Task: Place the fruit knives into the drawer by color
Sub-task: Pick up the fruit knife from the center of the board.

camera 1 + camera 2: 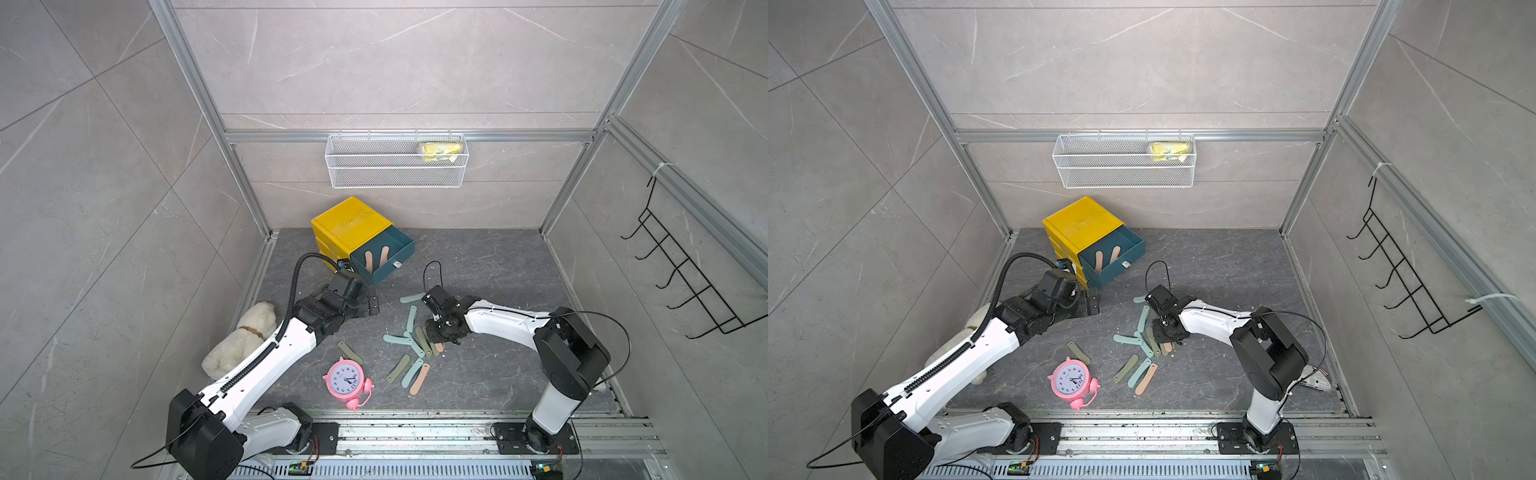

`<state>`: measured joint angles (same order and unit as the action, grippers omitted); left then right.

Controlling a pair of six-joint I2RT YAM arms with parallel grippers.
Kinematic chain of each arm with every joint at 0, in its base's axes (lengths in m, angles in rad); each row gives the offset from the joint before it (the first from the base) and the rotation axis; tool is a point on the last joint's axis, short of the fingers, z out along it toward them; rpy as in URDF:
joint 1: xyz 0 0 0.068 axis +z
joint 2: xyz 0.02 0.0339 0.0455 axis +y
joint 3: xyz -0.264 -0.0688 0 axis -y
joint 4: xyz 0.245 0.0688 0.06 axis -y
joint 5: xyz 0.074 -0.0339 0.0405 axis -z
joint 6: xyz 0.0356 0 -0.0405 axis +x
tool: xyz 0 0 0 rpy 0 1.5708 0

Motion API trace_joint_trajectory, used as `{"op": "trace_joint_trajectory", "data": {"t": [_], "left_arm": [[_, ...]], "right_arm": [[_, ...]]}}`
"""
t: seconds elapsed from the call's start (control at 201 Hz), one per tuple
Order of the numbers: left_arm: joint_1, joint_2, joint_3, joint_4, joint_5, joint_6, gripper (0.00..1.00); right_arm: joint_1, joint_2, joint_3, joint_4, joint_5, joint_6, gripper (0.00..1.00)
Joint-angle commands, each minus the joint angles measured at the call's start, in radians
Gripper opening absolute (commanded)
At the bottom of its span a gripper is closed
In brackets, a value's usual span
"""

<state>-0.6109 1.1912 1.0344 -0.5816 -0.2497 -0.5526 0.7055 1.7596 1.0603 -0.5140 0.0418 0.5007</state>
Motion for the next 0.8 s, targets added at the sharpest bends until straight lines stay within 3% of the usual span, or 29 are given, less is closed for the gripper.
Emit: {"op": "trace_joint_trajectory", "data": {"t": [0.0,0.423,0.617,0.791], "left_arm": [[0.001,0.005,-0.004,0.012,0.012,0.006,0.99],[0.001,0.016,-0.008,0.015,0.013,0.002,0.99],[0.000,0.021,-0.017,0.023,0.017,-0.005,0.99],[0.001,0.013,-0.026,0.022,0.011,-0.013,0.99]], "right_arm": [[-0.003,-0.008,-0.028,0.002,0.021,-0.001,0.24],[-0.003,-0.213,0.048,-0.055,0.041,-0.022,0.22],[-0.001,-0.250,0.268,-0.101,0.019,-0.058,0.22],[0.006,-0.139,0.539,-0.081,-0.035,-0.063,0.22]]}}
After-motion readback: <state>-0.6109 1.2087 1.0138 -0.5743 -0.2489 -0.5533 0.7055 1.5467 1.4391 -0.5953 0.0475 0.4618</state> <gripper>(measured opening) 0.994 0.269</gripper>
